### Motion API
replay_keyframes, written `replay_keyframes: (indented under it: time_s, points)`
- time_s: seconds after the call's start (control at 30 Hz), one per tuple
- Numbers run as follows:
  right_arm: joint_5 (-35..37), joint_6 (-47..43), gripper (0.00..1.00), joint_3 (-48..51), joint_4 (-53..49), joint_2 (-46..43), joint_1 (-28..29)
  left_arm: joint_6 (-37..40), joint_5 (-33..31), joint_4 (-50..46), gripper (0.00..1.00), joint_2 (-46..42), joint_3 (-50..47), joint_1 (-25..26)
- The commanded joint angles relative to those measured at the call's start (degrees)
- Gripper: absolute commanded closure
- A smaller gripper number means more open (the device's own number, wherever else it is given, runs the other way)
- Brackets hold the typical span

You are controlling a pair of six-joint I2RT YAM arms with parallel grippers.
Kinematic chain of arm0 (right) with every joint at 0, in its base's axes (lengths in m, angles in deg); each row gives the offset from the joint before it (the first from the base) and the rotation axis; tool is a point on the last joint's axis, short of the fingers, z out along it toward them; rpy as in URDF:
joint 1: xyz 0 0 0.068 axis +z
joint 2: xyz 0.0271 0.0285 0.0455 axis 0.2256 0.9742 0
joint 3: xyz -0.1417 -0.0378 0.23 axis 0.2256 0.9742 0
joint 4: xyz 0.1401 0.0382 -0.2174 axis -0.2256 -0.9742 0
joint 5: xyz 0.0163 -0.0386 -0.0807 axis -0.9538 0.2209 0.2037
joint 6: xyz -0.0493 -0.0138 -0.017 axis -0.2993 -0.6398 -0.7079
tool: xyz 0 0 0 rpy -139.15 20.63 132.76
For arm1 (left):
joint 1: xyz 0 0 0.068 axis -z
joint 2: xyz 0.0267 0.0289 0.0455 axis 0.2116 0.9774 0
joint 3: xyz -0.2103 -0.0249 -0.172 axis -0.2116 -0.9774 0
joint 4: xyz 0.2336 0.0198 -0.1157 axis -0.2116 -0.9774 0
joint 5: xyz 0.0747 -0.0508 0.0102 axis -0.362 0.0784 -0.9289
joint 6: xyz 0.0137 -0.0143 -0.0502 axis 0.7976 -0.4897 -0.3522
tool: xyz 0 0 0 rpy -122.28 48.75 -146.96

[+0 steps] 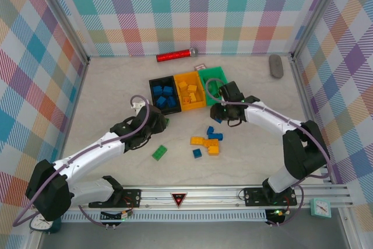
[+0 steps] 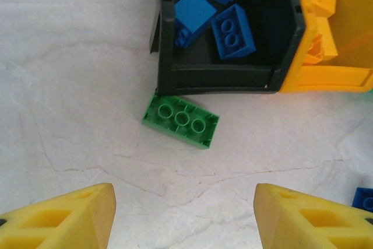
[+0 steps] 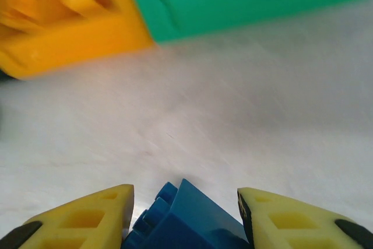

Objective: Sort the legos into containers by color
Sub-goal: Pick up the lego from the center of the table, then place the lego in the container.

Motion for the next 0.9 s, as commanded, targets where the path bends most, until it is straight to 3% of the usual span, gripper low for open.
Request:
replay_keyframes:
  time_s: [0.0,0.4,0.53,0.73,0.87]
  points:
    - [-3.34,0.01,0.63,-6.34,0.28,2.56,2.75,-2.99,-0.72,-1.92,0.37,-2.44,-2.33,0.5]
    - [-6.24,-1.52,0.59,-37.68,-2.72,22.61,9.62,-4.41,0.13,-4.97,0.36,-8.61,-4.68,0.63]
    - [-6.7,-2.27,0.55,-50.77,-7.04,31.32,9.64,-2.62,5.63,-0.43,0.36,-9.22,-6.79,1.04]
    - [-7.91,-3.12,0.35,-69.29,-16.27,41.85,9.75,-1.67,4.8,0.54,0.36,-7.78,-6.62,4.83]
    - [-7.93,-3.47,0.33,-64.79,-14.81,38.4,9.73,0.2,5.72,2.23,0.36,-5.81,-5.78,6.95]
